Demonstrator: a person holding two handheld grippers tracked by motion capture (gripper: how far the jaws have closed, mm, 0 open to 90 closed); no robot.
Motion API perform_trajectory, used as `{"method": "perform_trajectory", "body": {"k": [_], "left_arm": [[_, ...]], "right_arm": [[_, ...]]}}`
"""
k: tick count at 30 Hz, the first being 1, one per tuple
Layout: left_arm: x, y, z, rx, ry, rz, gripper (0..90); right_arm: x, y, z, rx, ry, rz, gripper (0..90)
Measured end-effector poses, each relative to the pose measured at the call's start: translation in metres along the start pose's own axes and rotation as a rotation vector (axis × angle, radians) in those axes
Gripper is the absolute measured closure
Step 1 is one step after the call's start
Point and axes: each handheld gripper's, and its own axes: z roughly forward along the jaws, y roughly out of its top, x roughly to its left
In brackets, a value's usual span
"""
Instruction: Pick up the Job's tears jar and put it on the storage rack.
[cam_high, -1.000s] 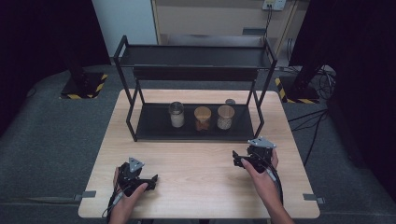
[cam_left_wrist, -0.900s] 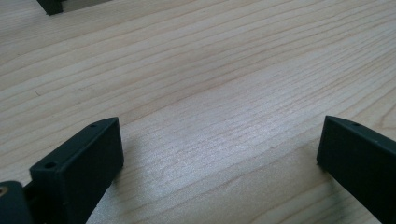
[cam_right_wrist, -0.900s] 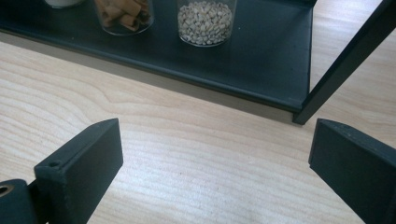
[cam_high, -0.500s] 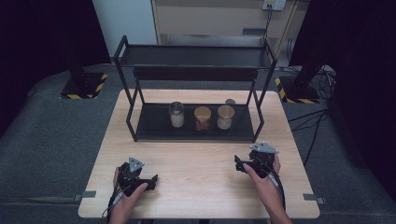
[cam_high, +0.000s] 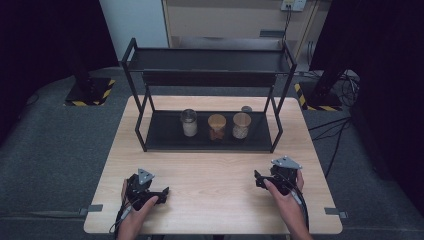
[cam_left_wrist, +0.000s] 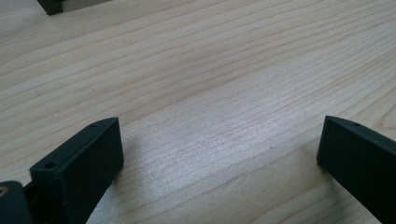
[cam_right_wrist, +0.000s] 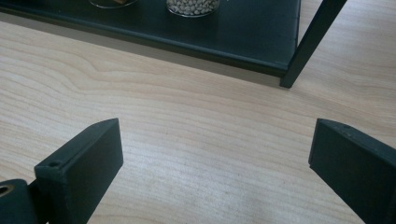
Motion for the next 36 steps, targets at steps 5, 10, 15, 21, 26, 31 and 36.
{"method": "perform_trajectory", "body": {"k": [5,10,15,21,26,31,36], "left_arm": [[0.000,0.000,0.000,0.000,0.000,0.000,0.0],[0.000,0.000,0.000,0.000,0.000,0.000,0.0],[0.000,0.000,0.000,0.000,0.000,0.000,0.0],[0.000,0.000,0.000,0.000,0.000,0.000,0.0],[0.000,0.000,0.000,0.000,0.000,0.000,0.0],[0.000,0.000,0.000,0.000,0.000,0.000,0.0],[0.000,0.000,0.000,0.000,0.000,0.000,0.0]], "right_arm": [[-0.002,-0.004,-0.002,0.001,-0.007,-0.001,2.9],[-0.004,-0.009,-0.005,0.005,-0.007,0.004,2.8],[-0.006,-0.014,-0.007,0.010,-0.010,0.006,2.8],[-0.007,-0.019,-0.011,0.012,-0.008,0.011,2.8],[-0.006,-0.025,-0.013,0.022,-0.005,0.014,2.7],[-0.007,-0.029,-0.017,0.023,-0.008,0.011,2.7],[-0.008,-0.031,-0.020,0.021,-0.009,0.012,2.6]]}}
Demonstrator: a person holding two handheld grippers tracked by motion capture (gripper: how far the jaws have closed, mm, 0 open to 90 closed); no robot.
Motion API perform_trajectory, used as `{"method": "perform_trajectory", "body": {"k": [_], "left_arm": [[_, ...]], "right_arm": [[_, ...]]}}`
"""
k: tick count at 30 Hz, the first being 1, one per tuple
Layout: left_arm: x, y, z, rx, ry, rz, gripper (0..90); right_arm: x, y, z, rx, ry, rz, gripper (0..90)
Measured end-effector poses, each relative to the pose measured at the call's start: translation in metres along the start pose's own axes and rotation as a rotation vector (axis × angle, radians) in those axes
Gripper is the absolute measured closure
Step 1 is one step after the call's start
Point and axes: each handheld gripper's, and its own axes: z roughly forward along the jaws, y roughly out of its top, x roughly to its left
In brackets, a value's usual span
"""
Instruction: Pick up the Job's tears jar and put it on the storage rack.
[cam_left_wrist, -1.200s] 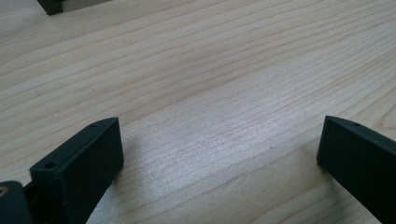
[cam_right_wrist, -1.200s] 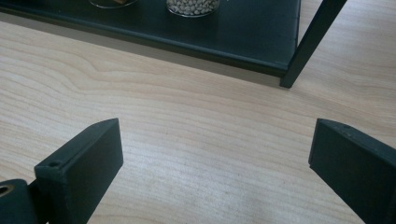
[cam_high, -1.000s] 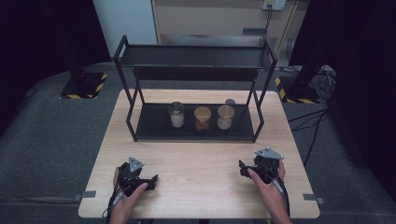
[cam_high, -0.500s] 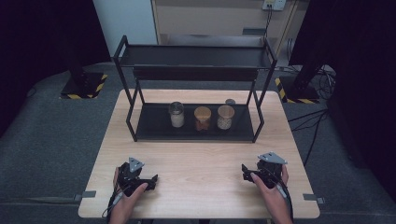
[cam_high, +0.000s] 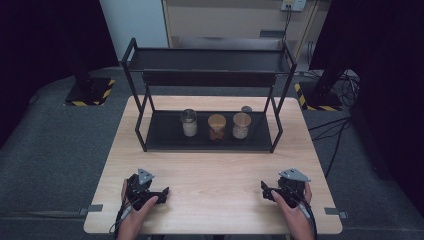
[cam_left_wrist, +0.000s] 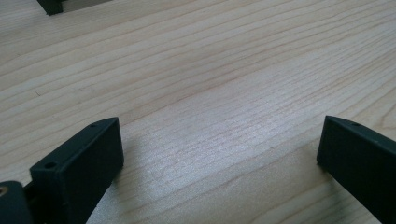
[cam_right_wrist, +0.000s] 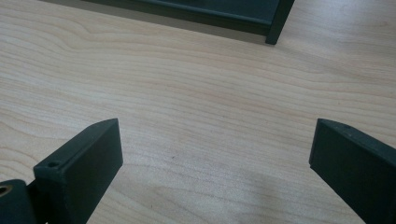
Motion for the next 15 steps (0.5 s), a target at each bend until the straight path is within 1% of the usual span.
{"method": "perform_trajectory", "body": {"k": [5,12,15], "left_arm": [[0.000,0.000,0.000,0.000,0.000,0.000,0.0],[0.000,0.000,0.000,0.000,0.000,0.000,0.0],[0.000,0.000,0.000,0.000,0.000,0.000,0.0]], "right_arm": [[0.001,0.000,0.003,0.015,0.002,-0.011,2.5],[0.004,0.000,0.014,0.052,0.008,-0.039,2.5],[0.005,-0.001,0.021,0.080,0.004,-0.047,2.5]]}}
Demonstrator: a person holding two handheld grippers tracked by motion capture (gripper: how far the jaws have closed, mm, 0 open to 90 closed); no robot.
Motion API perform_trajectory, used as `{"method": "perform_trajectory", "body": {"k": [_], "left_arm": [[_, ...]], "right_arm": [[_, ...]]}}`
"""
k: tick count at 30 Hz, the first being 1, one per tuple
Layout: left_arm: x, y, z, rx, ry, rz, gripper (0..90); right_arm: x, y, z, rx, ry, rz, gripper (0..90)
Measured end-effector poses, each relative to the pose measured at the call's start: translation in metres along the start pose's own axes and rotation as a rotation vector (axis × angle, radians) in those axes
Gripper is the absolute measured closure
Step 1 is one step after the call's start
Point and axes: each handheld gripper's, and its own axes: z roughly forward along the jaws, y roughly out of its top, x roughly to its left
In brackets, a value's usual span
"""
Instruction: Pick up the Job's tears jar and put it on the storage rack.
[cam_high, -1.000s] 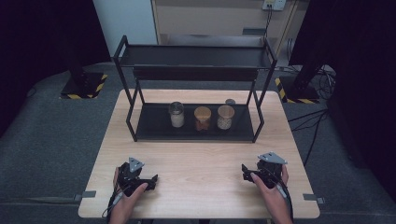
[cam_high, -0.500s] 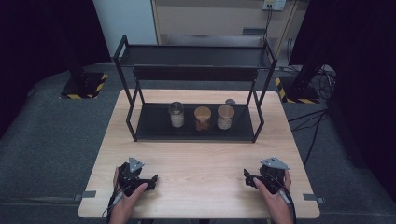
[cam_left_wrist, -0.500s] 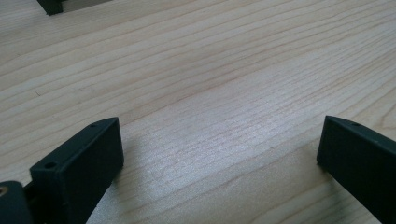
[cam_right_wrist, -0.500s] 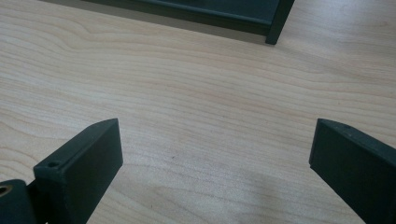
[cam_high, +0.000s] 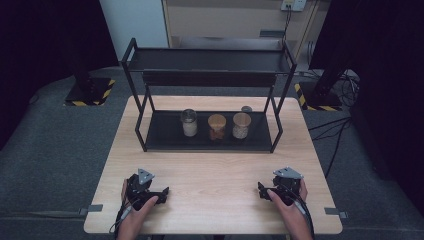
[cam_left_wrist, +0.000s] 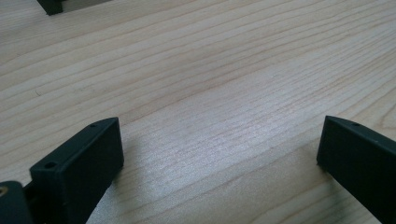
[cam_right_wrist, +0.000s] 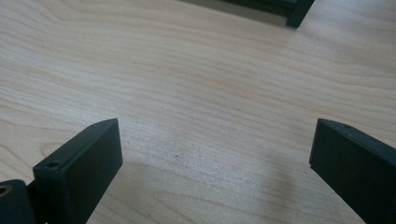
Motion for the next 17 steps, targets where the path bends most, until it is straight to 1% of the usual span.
{"method": "perform_trajectory", "body": {"k": [4,6,17], "left_arm": [[0.0000,0.0000,0.0000,0.000,0.000,0.000,0.0],[0.0000,0.0000,0.0000,0.000,0.000,0.000,0.0],[-0.0003,-0.0001,-0.0001,-0.001,0.002,-0.001,0.0]], "right_arm": [[0.0012,-0.0040,0.0081,0.024,0.002,0.004,1.6],[-0.0008,-0.0068,0.0099,0.013,0.018,0.046,0.4],[-0.0008,-0.0072,0.0100,0.011,0.016,0.043,0.3]]}}
